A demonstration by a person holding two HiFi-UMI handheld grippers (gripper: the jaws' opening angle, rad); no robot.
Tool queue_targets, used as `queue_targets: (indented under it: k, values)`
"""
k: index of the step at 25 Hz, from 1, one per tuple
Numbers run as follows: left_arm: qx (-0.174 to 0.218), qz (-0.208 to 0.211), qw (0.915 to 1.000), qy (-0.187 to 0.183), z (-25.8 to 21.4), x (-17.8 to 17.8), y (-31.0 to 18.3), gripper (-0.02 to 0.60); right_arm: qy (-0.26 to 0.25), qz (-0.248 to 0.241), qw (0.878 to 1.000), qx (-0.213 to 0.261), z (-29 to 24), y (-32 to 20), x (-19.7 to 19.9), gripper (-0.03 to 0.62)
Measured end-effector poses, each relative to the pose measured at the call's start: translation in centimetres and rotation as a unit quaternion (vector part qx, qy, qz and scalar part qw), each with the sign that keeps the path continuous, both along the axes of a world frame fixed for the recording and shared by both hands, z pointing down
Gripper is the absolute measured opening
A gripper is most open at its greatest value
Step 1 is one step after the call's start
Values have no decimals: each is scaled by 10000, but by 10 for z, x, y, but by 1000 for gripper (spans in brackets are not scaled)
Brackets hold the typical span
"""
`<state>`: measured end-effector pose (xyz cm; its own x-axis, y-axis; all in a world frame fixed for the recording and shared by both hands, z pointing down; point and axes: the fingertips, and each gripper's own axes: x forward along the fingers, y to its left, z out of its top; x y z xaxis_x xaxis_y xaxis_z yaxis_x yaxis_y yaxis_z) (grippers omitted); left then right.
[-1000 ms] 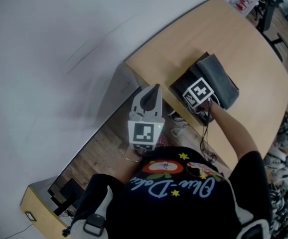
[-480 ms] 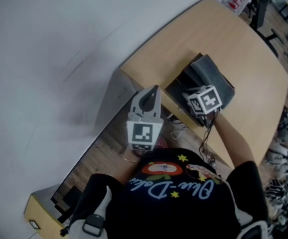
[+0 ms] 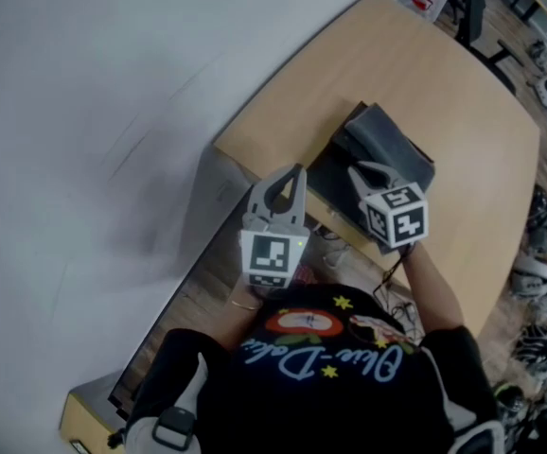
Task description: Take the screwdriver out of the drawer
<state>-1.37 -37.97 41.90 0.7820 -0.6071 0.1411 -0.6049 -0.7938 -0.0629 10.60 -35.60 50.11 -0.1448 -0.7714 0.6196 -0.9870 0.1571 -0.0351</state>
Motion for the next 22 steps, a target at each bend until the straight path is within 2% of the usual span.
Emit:
queue_targets:
  k: [9,18,22]
  values:
    - [151,391,9991,-19,-13,34,4,0,-287,655,9919,1052,-52,18,23,32]
    - [257,658,9975,-3,-30,74,29,0,-271,703,9791,1890,-113,47,38,31]
    - [233,684,9973,138,-40,84,40,0,-330,784,9732,2137,-126,57,44,31]
